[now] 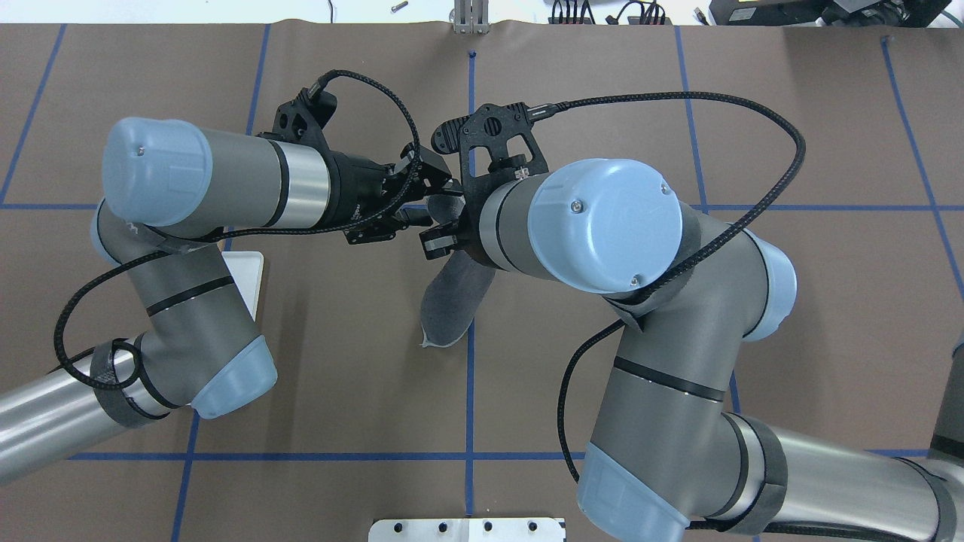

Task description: Hang towel on rack

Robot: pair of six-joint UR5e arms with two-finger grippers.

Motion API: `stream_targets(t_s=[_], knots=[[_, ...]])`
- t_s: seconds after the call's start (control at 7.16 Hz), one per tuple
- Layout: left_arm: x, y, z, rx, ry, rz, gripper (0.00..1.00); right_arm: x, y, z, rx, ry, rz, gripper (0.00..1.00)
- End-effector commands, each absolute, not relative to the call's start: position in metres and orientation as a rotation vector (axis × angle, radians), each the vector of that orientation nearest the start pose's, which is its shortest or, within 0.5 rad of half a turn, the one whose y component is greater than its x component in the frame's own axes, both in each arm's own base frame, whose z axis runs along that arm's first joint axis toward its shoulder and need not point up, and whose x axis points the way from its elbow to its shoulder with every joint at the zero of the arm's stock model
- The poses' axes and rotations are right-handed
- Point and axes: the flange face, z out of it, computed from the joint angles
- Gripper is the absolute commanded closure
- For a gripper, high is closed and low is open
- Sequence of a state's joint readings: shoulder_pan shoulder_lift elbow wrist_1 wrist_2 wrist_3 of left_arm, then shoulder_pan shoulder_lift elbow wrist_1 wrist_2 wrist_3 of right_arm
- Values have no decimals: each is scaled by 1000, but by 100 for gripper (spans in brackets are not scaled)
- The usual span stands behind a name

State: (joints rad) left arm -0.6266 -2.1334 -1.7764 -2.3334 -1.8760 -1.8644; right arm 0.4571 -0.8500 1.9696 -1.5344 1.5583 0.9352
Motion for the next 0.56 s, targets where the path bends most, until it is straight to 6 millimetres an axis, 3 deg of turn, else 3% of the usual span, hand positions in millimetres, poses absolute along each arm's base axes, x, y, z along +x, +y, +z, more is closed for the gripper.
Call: stream_targets(t_s=[0.0,0.42], knots=[[432,-440,154,9,1552,-499,100,-465,-380,79,619,-973,-152,100],[429,-438,151,13,1562,-496,100,-465,-380,80,618,-970,-150,100]])
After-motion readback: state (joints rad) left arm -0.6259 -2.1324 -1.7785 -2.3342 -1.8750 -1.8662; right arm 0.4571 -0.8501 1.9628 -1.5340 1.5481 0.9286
